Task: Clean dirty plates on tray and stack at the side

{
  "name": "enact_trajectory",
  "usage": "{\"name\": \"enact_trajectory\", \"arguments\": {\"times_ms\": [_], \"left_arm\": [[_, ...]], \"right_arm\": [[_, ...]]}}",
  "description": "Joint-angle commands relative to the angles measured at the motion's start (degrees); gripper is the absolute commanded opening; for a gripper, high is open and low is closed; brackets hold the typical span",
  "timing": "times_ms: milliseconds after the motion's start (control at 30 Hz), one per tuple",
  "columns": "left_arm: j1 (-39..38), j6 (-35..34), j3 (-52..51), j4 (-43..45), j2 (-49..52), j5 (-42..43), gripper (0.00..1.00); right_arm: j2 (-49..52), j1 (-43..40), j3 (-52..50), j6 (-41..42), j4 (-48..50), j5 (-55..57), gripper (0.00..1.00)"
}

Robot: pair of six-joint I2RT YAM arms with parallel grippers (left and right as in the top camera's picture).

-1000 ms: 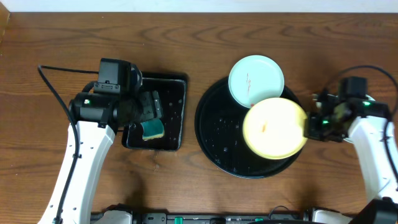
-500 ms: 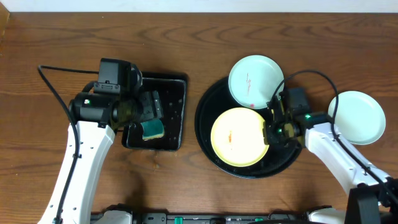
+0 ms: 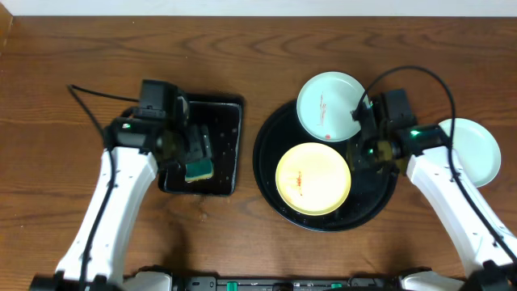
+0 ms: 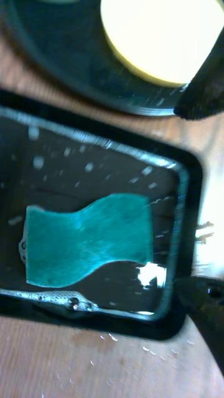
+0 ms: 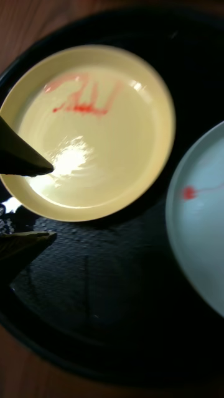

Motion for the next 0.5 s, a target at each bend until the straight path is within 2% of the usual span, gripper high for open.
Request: {"name": "enact_trajectory", "arguments": {"times_ms": [0,100,167,333,367,400,467], "left_arm": [[0.1,-2.4,-4.5,4.0,4.6,-2.2,0.72],[0.1,-5.2,-6.6,9.5,10.3,-2.2,0.67],[0.1,-6.2,-6.7,11.2,13.9,-2.2,0.59],[0.1,-7.6,-6.7,12.2,20.6,-2.1,0.31],[0.1,-7.6,-6.7,12.2,21.1,-1.9,0.21],[0.2,-7.6,-6.7,11.9,21.2,-1.9,0.08],[0.2,-7.6,-5.9,10.6,20.7,-1.6,0.08]], "right_arm": [[-1.5,-0.2,1.3,-1.3,-0.3,-1.2,0.27],[-1.5,-0.2,1.3,-1.1,-0.9,-1.6,0.26],[-1.5,-0.2,1.3,-1.1,-1.5,-1.6,0.26],[-1.5,-0.2,1.3,-1.1,-2.2,-1.6,0.25],[-1.5,-0.2,1.3,-1.1,-2.2,-1.6,0.24],[-1.5,-0.2,1.3,-1.1,-2.1,-1.6,0.24],[-1.5,-0.3,1.3,-1.1,-2.2,-1.6,0.24]]}}
